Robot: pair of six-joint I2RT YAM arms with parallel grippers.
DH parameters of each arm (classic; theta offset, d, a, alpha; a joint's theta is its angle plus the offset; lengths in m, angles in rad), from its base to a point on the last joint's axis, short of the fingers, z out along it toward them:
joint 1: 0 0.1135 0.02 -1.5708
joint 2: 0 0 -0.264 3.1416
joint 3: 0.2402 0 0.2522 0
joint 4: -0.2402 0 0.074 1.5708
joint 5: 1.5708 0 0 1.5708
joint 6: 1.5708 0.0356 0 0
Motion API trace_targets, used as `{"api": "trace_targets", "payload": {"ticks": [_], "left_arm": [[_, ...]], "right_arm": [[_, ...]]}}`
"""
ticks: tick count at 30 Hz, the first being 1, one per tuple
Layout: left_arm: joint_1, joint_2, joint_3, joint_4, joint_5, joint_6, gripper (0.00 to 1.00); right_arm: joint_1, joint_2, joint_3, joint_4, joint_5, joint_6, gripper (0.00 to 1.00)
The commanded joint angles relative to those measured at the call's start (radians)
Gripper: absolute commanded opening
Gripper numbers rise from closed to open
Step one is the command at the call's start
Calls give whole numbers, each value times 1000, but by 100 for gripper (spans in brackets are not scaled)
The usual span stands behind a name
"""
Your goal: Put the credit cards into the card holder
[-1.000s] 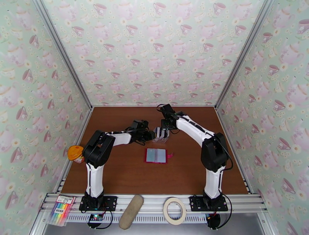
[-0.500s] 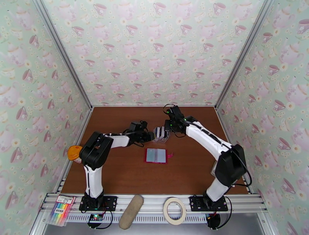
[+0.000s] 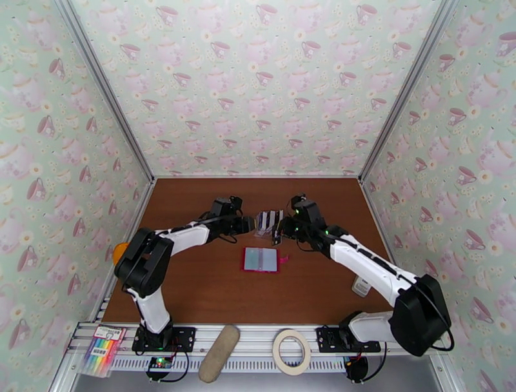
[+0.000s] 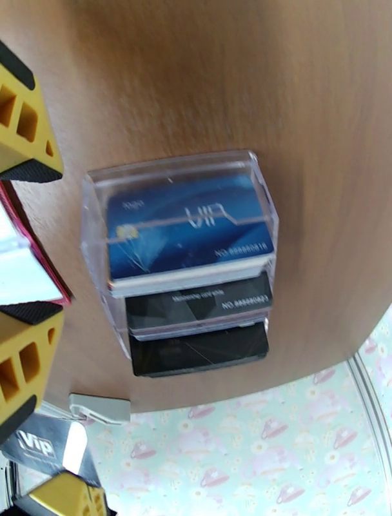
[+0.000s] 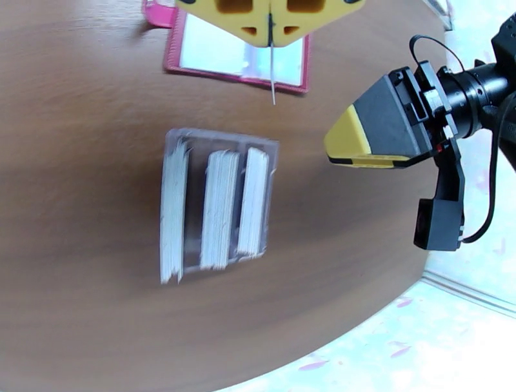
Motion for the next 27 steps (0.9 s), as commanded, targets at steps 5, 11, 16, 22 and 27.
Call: {"api": "trace_targets", "payload": {"ticks": [5,11,16,22,27], "left_arm": [[-39,-84,-121,-115,-50,52,54],[-71,-111,-180,-144,-79,81,52],[-88,-115,-207,-149,-81,92,49],[-102,-126,-227,-159,-90,92,47],[-111,-124,-243,-161,-102,89,45]], "right_arm": [[7,-38,-214,374,-142,144,0],[11,-26,-321,504,-161,181,0],[20,45,-380,631,-183,219,0],[26,82,-421,702,-178,231,0],[29,117,-432,743,-179,242,0]]}}
